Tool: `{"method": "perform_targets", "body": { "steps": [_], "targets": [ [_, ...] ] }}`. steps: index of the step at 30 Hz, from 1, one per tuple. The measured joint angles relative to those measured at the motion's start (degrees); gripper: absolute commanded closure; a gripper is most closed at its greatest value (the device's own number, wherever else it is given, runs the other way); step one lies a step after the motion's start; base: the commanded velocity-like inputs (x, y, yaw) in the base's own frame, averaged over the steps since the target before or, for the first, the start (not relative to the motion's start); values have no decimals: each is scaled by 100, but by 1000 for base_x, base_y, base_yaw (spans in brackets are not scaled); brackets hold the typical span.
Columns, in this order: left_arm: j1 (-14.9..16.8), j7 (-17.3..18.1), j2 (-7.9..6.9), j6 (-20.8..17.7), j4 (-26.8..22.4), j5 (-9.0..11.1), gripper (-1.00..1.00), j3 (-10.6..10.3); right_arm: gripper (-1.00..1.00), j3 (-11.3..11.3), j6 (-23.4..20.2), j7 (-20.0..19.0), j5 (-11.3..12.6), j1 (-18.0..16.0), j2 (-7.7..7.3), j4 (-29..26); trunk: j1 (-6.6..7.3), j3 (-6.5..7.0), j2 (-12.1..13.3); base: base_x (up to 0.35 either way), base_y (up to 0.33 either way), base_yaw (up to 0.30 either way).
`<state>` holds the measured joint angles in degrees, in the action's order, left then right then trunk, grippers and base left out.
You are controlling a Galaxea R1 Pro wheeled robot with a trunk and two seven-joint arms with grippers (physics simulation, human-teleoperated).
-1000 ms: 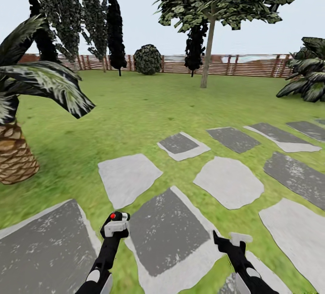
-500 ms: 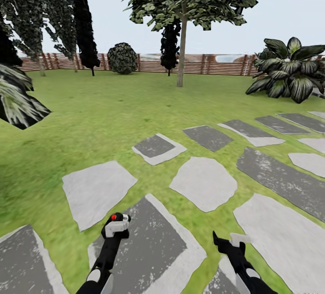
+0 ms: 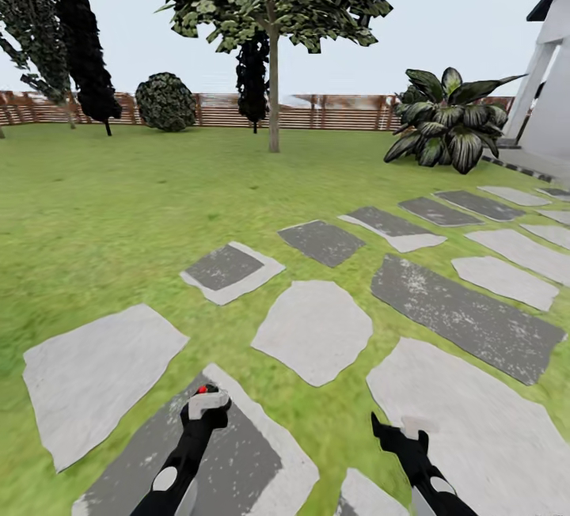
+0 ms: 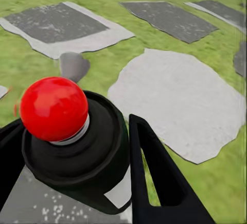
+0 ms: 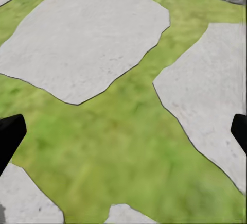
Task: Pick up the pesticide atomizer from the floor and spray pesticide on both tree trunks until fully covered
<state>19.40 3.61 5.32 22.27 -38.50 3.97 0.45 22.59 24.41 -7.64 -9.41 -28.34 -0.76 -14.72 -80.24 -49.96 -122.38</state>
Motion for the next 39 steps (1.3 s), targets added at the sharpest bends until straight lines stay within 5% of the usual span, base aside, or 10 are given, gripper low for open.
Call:
{"method": "perform_targets", "body": {
  "steps": [23, 39],
  "targets": [
    [0, -2, -85, -29, 77, -16, 100, 17, -100, -6, 29, 16, -10, 0, 39, 159, 1, 0, 0, 337, -69, -290],
    [-2, -10, -87, -27, 74, -10, 100, 34, -100, 9, 61, 17, -28, -2, -20, 159, 1, 0, 0, 350, 0, 98]
  ]
}}
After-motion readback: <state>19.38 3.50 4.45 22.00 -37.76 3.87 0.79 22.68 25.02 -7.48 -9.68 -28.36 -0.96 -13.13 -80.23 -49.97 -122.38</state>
